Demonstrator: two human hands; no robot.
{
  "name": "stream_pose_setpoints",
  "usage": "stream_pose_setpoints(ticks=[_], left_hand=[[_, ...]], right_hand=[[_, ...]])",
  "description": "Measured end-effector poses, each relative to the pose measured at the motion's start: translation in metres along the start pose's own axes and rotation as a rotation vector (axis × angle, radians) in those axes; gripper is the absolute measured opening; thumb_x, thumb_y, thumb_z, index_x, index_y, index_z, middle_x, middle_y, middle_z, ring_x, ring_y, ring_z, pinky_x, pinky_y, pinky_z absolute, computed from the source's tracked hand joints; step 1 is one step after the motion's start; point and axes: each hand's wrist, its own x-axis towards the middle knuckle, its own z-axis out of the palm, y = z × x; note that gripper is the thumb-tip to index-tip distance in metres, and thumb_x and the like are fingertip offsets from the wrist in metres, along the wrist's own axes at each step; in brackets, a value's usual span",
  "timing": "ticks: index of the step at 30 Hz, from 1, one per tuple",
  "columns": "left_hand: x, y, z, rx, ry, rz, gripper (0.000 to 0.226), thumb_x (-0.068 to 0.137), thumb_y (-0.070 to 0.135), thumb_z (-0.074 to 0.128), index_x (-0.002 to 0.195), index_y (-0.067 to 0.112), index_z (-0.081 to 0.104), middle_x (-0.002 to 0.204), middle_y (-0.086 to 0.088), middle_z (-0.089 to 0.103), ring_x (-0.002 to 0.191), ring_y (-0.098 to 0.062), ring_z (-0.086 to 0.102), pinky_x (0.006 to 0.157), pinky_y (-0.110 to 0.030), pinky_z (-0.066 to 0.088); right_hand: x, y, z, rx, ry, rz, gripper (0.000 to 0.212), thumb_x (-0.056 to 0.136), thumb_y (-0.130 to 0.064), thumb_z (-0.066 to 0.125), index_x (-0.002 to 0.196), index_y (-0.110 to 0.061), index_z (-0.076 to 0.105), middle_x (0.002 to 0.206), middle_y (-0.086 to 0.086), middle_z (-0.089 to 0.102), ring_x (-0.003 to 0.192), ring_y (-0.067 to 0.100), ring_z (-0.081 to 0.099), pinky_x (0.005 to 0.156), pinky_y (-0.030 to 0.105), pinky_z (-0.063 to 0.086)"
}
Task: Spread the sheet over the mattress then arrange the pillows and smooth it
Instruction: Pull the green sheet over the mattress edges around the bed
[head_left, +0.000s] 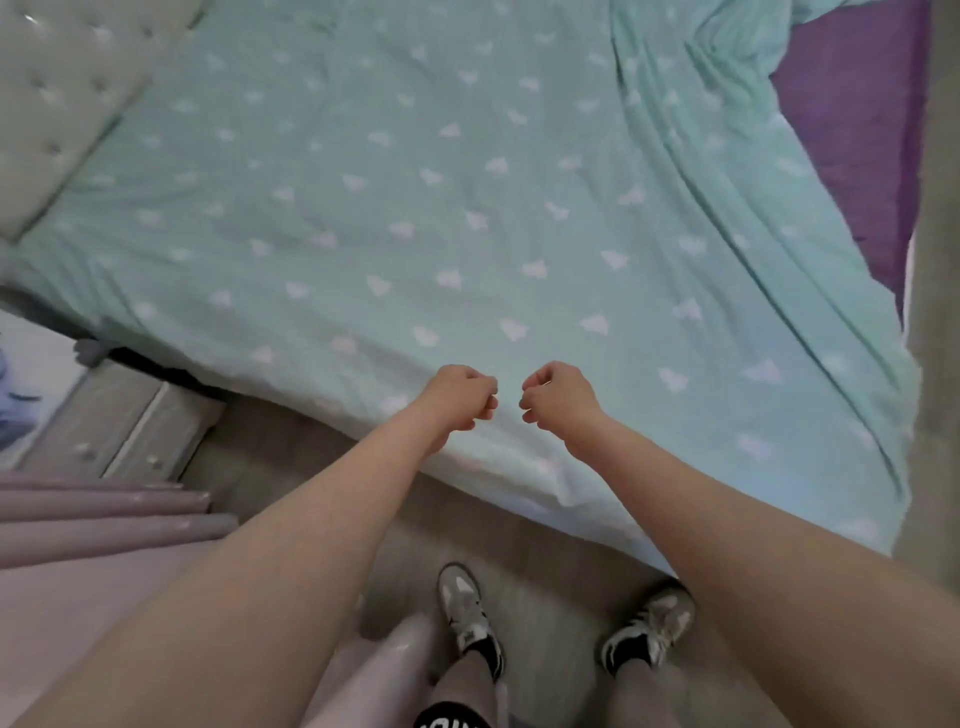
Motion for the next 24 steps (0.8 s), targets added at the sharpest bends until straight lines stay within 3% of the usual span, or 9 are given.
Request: stream_pose_setpoints(ticks=[5,10,16,18,24], left_hand=[[-0.011,-0.032,-0.125,-0.098,0.098,0.001,0.024,0.091,0.019,0.052,0.106,0.007,0.066,0.092,-0.004,0.069,0.078,-0.017,0.063,0.066,-0.026,0.046],[-0.014,-0.063,-0.240,-0.262,0.214,-0.014,0.016,0.091,0.018,0.054,0.101,0.010,0.064,0.090,-0.005,0.068,0.076,-0.016,0.063,0.061,-0.024,0.045],[-0.005,-0.081,-0.329,-0.386,0.302,-0.053,0.007,0.090,0.018,0.056,0.092,0.013,0.060,0.085,-0.004,0.066,0.074,-0.018,0.062,0.065,-0.026,0.045],[0.004,-0.085,-0.356,-0.421,0.321,-0.069,0.007,0.090,0.018,0.057,0.091,0.013,0.060,0.086,-0.005,0.067,0.074,-0.019,0.063,0.069,-0.030,0.047],[0.047,-0.076,-0.443,-0.438,0.367,-0.075,0.011,0.090,0.021,0.057,0.096,0.013,0.061,0.089,-0.004,0.068,0.076,-0.017,0.065,0.062,-0.025,0.045]], right_hand=[[-0.019,-0.083,0.107,-0.145,-0.103,-0.088,0.012,0.084,-0.006,0.047,0.083,-0.014,0.056,0.093,0.013,0.071,0.091,0.031,0.071,0.067,0.036,0.052],[-0.033,-0.153,0.194,-0.274,-0.175,-0.171,0.013,0.083,-0.008,0.045,0.084,-0.012,0.058,0.092,0.015,0.072,0.090,0.032,0.071,0.069,0.038,0.054],[-0.024,-0.216,0.253,-0.340,-0.229,-0.219,0.012,0.086,-0.007,0.047,0.080,-0.012,0.056,0.096,0.016,0.072,0.071,0.024,0.069,0.064,0.033,0.051],[-0.016,-0.239,0.272,-0.341,-0.243,-0.236,0.013,0.086,-0.006,0.047,0.079,-0.012,0.056,0.095,0.016,0.071,0.070,0.024,0.068,0.063,0.033,0.051],[0.027,-0.315,0.337,-0.321,-0.271,-0.293,0.016,0.086,-0.005,0.045,0.076,-0.013,0.055,0.095,0.018,0.072,0.069,0.024,0.067,0.064,0.034,0.051]])
